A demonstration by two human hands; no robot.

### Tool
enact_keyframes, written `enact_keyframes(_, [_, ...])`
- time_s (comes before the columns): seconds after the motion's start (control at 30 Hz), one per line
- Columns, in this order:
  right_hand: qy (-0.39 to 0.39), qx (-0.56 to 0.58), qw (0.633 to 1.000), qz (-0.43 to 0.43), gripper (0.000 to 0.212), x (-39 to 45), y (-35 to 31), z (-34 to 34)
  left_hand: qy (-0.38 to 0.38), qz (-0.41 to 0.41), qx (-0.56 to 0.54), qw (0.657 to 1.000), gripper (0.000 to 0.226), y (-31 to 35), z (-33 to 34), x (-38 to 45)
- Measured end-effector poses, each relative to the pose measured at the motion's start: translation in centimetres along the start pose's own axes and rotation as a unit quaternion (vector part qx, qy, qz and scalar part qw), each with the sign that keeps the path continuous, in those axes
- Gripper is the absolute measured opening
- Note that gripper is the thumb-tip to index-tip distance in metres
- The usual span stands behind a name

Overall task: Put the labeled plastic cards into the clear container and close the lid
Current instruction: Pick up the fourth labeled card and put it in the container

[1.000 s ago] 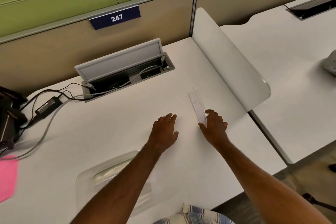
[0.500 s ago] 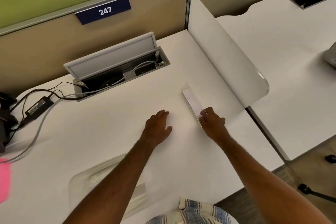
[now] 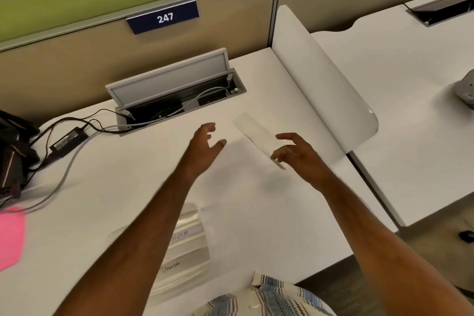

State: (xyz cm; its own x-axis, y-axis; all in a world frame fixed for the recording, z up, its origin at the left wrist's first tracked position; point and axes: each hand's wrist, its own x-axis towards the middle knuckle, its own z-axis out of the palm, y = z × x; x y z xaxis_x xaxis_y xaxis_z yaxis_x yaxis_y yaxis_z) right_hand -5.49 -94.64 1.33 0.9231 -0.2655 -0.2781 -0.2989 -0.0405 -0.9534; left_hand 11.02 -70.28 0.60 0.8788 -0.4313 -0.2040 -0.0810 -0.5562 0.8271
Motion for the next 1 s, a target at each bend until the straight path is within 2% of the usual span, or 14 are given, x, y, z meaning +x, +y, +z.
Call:
enact_keyframes(0.27, [-0.123, 0.123, 0.984, 0.047, 0.046, -1.0, -2.5, 1.5, -0.005, -0.025, -0.030, 0.999, 0.033, 0.7, -3.4, -1.9])
enact_keyframes(0.43, [-0.179, 0.234, 0.951, 0.091, 0.044, -1.5, -3.2, 3.2, -0.002, -0.048, -0.103, 0.994, 0.041, 0.2, -4.9, -4.4])
enact_keyframes(0.53, [-0.192, 0.265, 0.939, 0.109, 0.043, -1.8, -3.5, 4.2, 0.006, -0.060, -0.167, 0.984, 0.036, -0.4, -6.0, -5.4])
enact_keyframes(0.67, [-0.194, 0.287, 0.931, 0.116, 0.041, -2.3, -3.9, 6.0, 0.030, -0.061, -0.238, 0.969, 0.029, -1.5, -7.8, -7.3])
enact_keyframes(1.0, [-0.196, 0.233, 0.943, 0.136, 0.047, -3.6, -4.2, 10.4, 0.118, -0.086, -0.292, 0.945, 0.030, -4.6, -11.0, -11.9])
